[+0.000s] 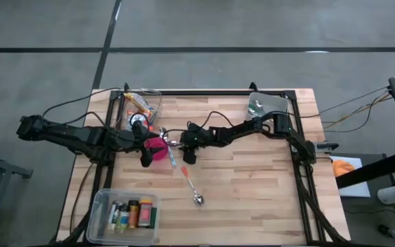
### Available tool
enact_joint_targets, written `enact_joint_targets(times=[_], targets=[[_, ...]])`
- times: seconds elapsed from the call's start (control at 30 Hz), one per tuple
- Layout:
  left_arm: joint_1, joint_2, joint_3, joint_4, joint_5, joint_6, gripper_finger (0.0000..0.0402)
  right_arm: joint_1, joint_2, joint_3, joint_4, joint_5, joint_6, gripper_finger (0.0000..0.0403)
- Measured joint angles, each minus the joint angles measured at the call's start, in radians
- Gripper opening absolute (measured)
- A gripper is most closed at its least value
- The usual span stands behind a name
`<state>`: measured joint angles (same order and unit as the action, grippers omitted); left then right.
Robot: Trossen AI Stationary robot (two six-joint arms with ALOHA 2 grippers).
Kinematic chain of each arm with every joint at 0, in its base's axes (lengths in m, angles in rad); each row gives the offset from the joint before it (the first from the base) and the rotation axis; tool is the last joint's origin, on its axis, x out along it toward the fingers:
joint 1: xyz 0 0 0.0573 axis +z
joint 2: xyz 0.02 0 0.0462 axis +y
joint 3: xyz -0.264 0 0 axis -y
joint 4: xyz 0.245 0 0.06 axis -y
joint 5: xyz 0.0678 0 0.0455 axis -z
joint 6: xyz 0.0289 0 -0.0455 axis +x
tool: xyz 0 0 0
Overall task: Pick & Place Food Item
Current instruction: Put the violet spoon into the gray bin
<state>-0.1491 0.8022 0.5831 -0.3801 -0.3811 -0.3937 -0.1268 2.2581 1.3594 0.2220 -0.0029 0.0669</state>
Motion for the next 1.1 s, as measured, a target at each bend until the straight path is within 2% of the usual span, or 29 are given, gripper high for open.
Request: enact_joint_targets(times=[0.13, 0.4, 0.47, 0.63, 0.8, 1.0, 1.1], targets=[[0.0, 0.0, 0.0, -0.001, 0.0, 0.0, 0.0298, 0.0, 0.0, 0.0, -0.006, 0.003, 0.0, 0.0152], [0.0, 0.0, 0.0, -0.001, 0.0, 0.0, 0.0298, -0.001, 0.0, -0.001, -0.013, 0.007, 0.023, 0.0053], [0.0, 0.0, 0.0, -0.001, 0.0, 0.0, 0.0298, -0.001, -0.001, -0.001, -0.013, 0.007, 0.031, 0.0039], [0.0, 0.0, 0.0, -0.001, 0.0, 0.0, 0.0298, -0.001, -0.001, -0.002, -0.015, 0.006, 0.031, 0.004], [0.0, 0.0, 0.0, 0.0, 0.0, 0.0, 0.0298, -0.001, -0.001, -0.002, -0.015, 0.007, 0.035, 0.0064], [0.0, 0.0, 0.0, 0.0, 0.0, 0.0, 0.0298, -0.001, -0.001, -0.002, -0.017, 0.004, 0.035, 0.0039], [0.0, 0.0, 0.0, 0.0, 0.0, 0.0, 0.0298, -0.001, -0.001, -0.003, -0.017, 0.003, 0.036, 0.0039]])
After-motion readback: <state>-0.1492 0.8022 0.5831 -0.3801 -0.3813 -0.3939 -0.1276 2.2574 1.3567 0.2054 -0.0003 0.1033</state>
